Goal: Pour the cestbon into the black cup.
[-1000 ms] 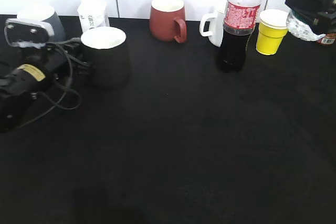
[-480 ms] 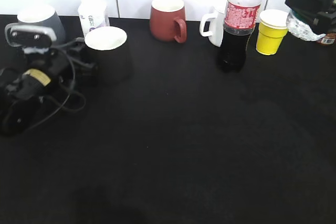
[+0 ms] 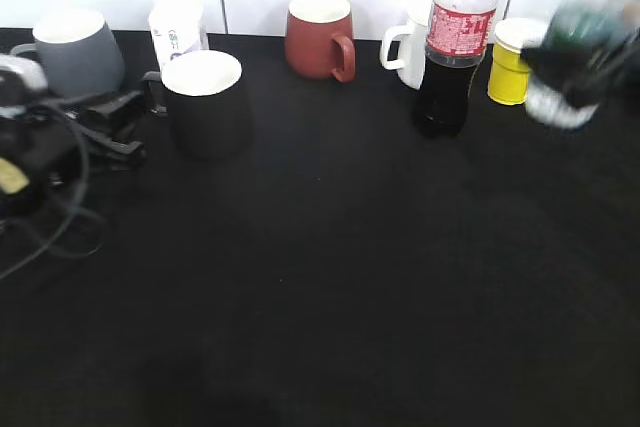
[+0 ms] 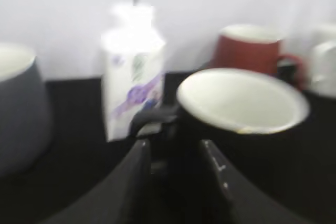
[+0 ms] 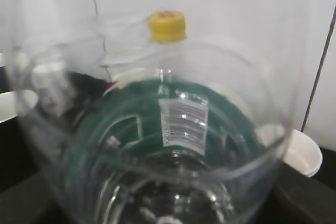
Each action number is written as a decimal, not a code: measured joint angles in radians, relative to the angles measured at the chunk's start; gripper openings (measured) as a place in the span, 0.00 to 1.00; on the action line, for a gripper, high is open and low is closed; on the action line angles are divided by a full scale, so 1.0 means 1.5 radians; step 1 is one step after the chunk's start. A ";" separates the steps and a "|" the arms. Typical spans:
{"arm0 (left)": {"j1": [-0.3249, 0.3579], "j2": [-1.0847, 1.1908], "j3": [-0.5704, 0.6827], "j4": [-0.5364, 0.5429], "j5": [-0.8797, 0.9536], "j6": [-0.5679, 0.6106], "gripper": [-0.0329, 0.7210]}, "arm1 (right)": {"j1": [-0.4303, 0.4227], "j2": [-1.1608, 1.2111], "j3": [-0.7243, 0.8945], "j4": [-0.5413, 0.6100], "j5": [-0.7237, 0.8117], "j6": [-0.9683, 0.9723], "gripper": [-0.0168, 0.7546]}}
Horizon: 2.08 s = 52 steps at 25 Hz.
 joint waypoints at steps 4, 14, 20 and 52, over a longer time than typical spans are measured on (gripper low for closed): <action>0.000 -0.112 0.039 0.061 0.001 0.000 0.36 | 0.000 0.117 0.000 0.206 -0.014 -0.195 0.66; 0.000 -0.154 0.039 0.095 0.014 0.000 0.36 | 0.000 0.287 -0.001 0.370 -0.173 -0.304 0.66; 0.000 -0.182 0.039 0.104 0.045 0.000 0.36 | 0.000 0.292 0.015 0.364 -0.183 -0.295 0.85; -0.168 -1.164 -0.053 -0.078 1.492 0.009 0.37 | 0.193 -1.016 0.031 0.552 1.230 -0.360 0.79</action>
